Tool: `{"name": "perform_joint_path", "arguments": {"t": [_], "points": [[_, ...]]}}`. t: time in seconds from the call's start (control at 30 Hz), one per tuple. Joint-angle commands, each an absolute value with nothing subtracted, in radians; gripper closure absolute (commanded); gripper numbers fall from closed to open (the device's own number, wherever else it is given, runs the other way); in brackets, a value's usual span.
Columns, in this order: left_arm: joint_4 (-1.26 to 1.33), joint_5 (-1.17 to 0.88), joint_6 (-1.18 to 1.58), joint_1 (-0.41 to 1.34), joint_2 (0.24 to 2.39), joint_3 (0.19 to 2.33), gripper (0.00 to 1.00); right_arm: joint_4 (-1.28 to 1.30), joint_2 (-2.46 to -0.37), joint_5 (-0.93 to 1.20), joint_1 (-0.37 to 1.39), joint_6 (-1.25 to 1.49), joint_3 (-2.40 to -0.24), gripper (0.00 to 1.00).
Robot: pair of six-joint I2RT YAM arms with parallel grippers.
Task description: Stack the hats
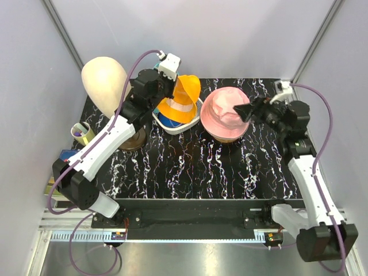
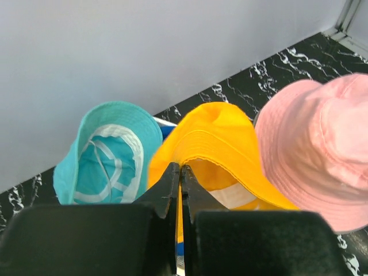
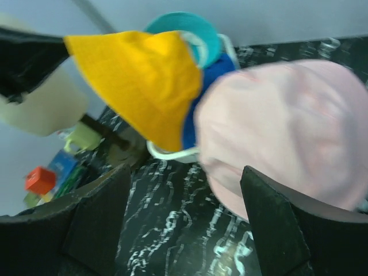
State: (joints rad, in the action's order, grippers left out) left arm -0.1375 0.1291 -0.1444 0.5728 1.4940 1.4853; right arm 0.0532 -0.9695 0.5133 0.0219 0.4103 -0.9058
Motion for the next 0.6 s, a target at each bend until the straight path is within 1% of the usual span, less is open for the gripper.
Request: {"name": "perform_joint_path", "arguments": {"t": [0.0,0.1,0.2,0.33,0.4,0.57], "points": [[-0.139,0.202,-0.184,0.592,1.468,1.607,1.0,0.061,-1.05,0.47,0.213,0.338,-1.04,0.16],[-0.172,0.218,-0.19,0.614,1.46,1.638,1.0,0.058,-1.101,0.414,0.322,0.293,-1.104,0.15],[-0.213,0.235,-0.189,0.638,1.456,1.661,1.0,0.066,-1.155,0.375,0.388,0.246,-1.146,0.16],[-0.233,0.262,-0.19,0.667,1.439,1.667,1.0,0.078,-1.199,0.293,0.52,0.169,-1.175,0.16],[-0.245,0.267,-0.187,0.681,1.431,1.661,1.0,0.078,-1.23,0.235,0.548,0.152,-1.19,0.15],[-0.253,0.265,-0.173,0.701,1.391,1.634,1.0,0.063,-1.319,0.177,0.592,0.132,-1.229,0.16]]}}
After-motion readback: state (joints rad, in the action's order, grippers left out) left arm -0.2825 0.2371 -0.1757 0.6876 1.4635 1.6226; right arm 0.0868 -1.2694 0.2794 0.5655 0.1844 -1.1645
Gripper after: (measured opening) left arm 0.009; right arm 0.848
